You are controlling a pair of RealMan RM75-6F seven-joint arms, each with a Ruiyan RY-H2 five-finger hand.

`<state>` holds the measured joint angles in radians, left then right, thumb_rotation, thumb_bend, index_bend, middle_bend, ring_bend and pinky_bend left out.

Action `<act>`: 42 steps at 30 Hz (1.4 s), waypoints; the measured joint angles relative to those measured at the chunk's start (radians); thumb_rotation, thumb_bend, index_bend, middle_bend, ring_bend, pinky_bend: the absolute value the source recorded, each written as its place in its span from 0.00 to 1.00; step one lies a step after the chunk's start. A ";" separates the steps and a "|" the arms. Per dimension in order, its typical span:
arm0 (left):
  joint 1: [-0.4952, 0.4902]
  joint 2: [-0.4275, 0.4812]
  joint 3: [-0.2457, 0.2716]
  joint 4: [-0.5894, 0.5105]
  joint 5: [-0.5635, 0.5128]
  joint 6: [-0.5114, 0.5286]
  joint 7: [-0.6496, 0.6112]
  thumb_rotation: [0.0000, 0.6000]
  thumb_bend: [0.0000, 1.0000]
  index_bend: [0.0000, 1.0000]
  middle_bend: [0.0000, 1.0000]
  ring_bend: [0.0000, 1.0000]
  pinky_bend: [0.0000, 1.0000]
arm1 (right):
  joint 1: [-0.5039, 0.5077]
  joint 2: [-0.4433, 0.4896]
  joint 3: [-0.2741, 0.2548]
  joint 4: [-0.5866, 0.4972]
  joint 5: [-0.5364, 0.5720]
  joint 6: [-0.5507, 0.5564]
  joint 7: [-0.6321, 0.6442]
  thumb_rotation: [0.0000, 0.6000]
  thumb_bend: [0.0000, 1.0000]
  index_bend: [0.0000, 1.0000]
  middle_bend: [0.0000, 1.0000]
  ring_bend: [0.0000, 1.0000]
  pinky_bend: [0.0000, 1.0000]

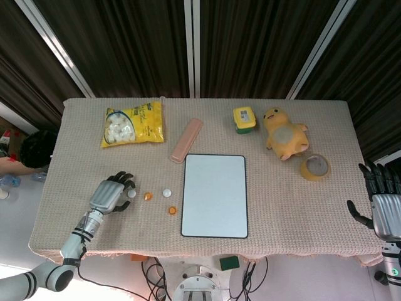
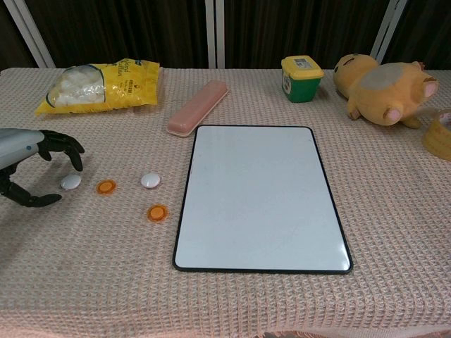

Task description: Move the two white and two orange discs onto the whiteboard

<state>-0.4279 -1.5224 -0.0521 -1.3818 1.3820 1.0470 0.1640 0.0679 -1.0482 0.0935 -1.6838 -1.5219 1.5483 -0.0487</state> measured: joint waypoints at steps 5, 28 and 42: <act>-0.003 -0.006 -0.005 0.004 -0.005 0.016 0.019 1.00 0.29 0.39 0.18 0.12 0.28 | 0.001 0.001 0.001 0.005 0.005 -0.007 0.008 0.99 0.30 0.00 0.00 0.00 0.00; -0.026 -0.030 0.003 0.041 -0.017 0.007 0.018 1.00 0.30 0.47 0.19 0.12 0.28 | 0.008 -0.008 0.010 0.005 0.032 -0.024 -0.011 1.00 0.30 0.00 0.00 0.00 0.00; -0.121 0.008 -0.043 -0.100 0.018 -0.035 0.062 1.00 0.30 0.51 0.22 0.14 0.32 | 0.019 -0.017 0.008 0.009 0.028 -0.040 -0.011 0.99 0.30 0.00 0.00 0.00 0.00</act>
<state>-0.5491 -1.5140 -0.0953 -1.4817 1.4002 1.0123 0.2255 0.0865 -1.0649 0.1015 -1.6750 -1.4941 1.5080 -0.0593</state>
